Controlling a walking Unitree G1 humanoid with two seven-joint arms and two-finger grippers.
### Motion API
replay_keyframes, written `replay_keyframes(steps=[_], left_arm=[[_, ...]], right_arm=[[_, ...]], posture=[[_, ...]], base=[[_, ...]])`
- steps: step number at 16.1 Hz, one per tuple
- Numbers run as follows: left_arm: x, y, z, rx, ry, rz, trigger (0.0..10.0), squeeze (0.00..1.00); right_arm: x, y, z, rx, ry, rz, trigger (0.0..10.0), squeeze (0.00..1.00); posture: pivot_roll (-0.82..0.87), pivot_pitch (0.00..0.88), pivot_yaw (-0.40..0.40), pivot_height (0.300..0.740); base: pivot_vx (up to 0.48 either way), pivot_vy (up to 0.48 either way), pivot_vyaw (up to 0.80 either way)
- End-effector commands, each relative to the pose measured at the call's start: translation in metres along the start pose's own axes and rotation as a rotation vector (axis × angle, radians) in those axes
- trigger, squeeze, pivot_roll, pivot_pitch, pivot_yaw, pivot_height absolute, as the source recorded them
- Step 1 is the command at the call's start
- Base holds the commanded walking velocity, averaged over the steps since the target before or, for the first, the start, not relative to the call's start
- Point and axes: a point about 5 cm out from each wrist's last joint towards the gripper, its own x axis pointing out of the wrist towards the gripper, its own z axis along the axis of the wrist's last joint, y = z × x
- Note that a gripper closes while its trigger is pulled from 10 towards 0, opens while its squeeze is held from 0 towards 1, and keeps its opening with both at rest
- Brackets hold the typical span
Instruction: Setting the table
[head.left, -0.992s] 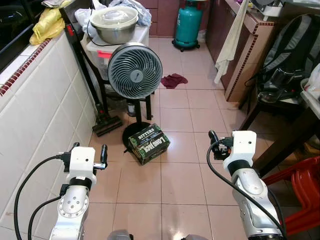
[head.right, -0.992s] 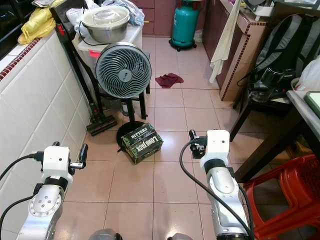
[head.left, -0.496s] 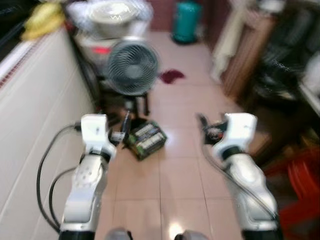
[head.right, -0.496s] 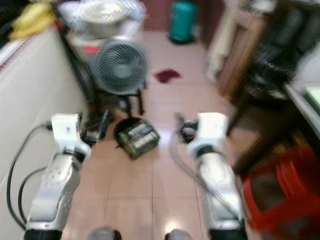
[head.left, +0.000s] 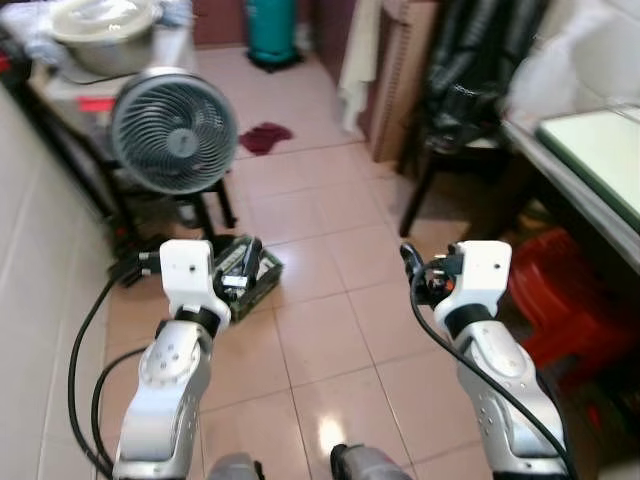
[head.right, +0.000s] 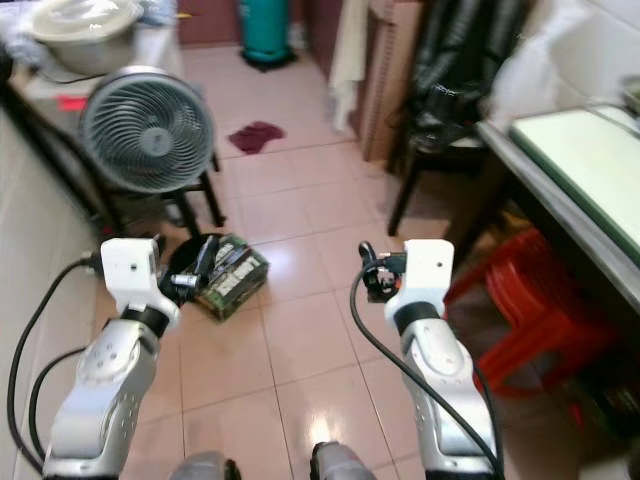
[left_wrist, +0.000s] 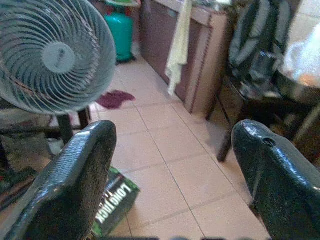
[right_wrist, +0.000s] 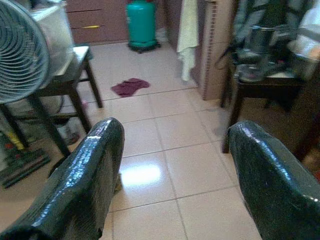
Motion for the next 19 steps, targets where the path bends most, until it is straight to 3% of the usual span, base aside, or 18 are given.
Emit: replay_keyframes(steps=[1,8,19], left_arm=[[-0.0025,0.0023,0.0003,0.017,0.004,0.0,10.0,0.0],[0.0001,0.004,0.0046,0.09,-0.011,-0.016,10.0,0.0],[0.0001,0.004,0.0046,0.09,-0.011,-0.016,10.0,0.0]], right_arm=[[-0.0021,0.0027,0.0022,0.01,-0.008,0.007,10.0,0.0],[0.0025,0.0014,-0.0015,-0.015,0.029,-0.051,10.0,0.0],[0.0025,0.0014,-0.0015,-0.015,0.029,-0.051,10.0,0.0]], posture=[[-0.01,0.116,0.005,0.74],[-0.01,0.106,0.021,0.74],[-0.01,0.106,0.021,0.74]], base=[[0.0,0.0,-0.74],[0.0,0.0,0.0],[0.0,0.0,0.0]])
